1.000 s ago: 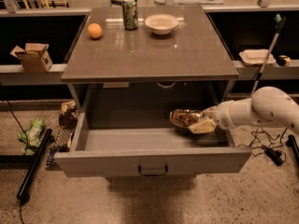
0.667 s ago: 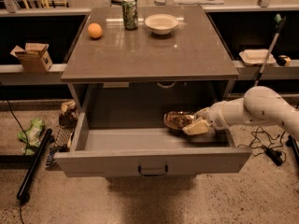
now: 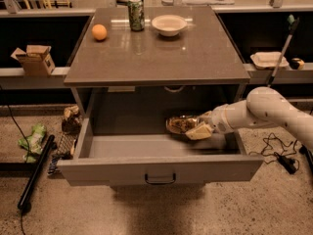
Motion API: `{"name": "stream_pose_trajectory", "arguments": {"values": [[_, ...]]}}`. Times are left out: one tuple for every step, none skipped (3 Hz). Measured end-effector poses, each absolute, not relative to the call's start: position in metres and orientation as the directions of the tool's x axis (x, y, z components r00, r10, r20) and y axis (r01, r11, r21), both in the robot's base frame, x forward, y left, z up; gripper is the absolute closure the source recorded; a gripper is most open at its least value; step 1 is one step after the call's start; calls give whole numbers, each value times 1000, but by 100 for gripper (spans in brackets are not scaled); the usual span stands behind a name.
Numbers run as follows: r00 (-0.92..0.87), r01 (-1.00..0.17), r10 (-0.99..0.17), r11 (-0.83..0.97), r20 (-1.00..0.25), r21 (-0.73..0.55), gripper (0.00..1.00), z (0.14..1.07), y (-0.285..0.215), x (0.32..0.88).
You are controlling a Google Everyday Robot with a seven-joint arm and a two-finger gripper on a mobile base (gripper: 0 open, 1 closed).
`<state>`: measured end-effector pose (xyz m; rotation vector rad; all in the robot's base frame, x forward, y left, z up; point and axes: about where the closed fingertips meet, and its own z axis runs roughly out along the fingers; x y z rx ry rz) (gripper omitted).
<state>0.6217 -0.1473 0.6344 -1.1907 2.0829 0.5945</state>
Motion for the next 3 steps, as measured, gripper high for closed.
{"name": "stream_pose_trajectory", "arguments": {"values": [[-353, -885, -573, 462, -740, 64, 12, 643, -141, 624], [-332, -894, -571, 444, -751, 57, 0, 657, -138, 627], [-302, -902, -580, 431, -756, 30, 0, 679, -141, 632]]}}
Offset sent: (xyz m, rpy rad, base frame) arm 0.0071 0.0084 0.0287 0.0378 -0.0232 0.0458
